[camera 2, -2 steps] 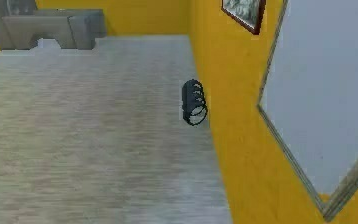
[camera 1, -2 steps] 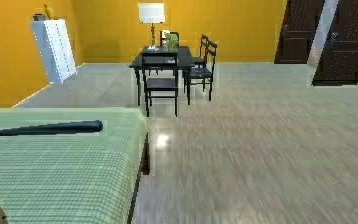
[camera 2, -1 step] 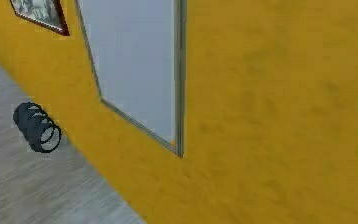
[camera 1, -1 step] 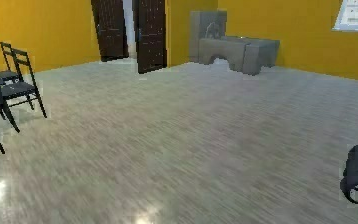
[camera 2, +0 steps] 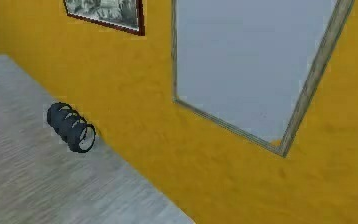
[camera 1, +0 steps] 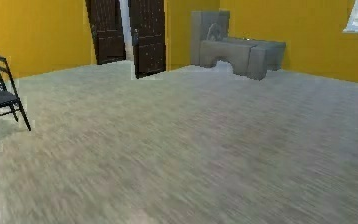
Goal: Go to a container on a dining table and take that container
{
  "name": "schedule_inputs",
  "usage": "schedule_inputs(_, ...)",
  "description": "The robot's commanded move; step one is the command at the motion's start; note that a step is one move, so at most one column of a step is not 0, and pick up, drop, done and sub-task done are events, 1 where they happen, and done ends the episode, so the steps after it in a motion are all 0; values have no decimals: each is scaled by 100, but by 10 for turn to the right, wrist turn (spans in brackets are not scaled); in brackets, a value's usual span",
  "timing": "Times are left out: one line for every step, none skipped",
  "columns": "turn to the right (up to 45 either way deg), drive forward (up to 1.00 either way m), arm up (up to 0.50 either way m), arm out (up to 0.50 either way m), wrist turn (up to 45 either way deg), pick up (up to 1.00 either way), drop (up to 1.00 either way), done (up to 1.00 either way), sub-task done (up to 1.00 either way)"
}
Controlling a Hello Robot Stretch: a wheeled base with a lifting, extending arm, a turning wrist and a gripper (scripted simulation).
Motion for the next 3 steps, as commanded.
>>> schedule_inputs(-450, 0, 0, 0, 0, 0, 0, 0, 0)
schedule_inputs(-30, 0, 0, 0, 0, 0, 0, 0, 0)
schedule_inputs(0, 100, 0, 0, 0, 0, 0, 0, 0)
